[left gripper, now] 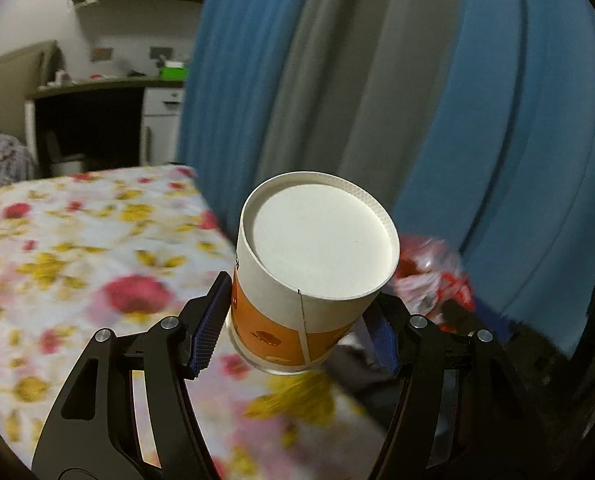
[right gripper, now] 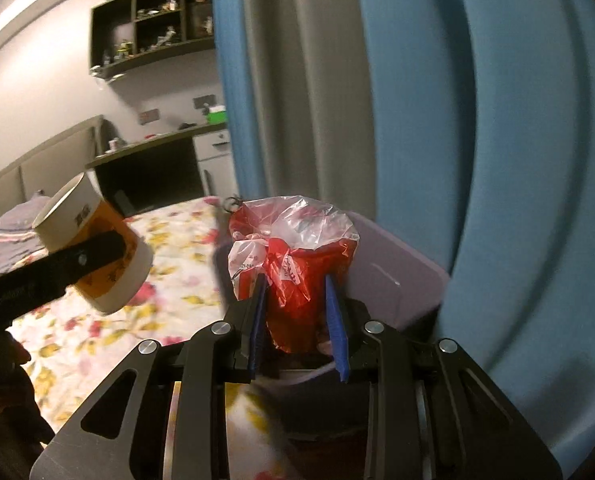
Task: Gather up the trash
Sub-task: 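Carry the orange cup and red bag over the grey bin and release both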
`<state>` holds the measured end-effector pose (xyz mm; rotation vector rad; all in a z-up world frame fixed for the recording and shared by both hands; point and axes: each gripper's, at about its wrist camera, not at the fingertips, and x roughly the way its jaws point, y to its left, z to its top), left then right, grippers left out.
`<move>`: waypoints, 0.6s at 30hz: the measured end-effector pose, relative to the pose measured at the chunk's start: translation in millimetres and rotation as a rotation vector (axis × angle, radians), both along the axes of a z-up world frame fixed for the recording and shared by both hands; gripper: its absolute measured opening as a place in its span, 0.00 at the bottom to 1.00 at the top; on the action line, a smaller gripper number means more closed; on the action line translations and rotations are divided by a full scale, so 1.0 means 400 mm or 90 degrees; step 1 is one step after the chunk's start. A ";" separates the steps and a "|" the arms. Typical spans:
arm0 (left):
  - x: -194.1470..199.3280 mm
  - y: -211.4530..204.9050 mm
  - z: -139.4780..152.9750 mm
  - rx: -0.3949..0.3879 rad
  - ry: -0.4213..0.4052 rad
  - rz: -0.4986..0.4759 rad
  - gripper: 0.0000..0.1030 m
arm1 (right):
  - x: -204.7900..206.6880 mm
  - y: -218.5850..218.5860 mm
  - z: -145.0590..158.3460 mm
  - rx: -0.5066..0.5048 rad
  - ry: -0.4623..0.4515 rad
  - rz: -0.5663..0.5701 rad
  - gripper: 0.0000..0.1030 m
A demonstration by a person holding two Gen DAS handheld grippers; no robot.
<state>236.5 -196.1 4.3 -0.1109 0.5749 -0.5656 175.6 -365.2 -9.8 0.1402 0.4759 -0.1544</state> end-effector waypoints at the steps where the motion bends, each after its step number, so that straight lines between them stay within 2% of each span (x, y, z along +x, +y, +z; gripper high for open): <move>1: 0.013 -0.026 -0.005 -0.006 0.003 -0.011 0.61 | 0.007 -0.010 -0.007 0.001 0.003 -0.003 0.28; 8: 0.082 -0.146 -0.038 -0.025 0.022 -0.061 0.61 | 0.040 -0.042 -0.040 0.004 0.023 -0.014 0.29; 18: 0.166 -0.203 -0.094 -0.042 0.077 -0.090 0.62 | 0.084 -0.048 -0.077 0.009 0.053 -0.011 0.32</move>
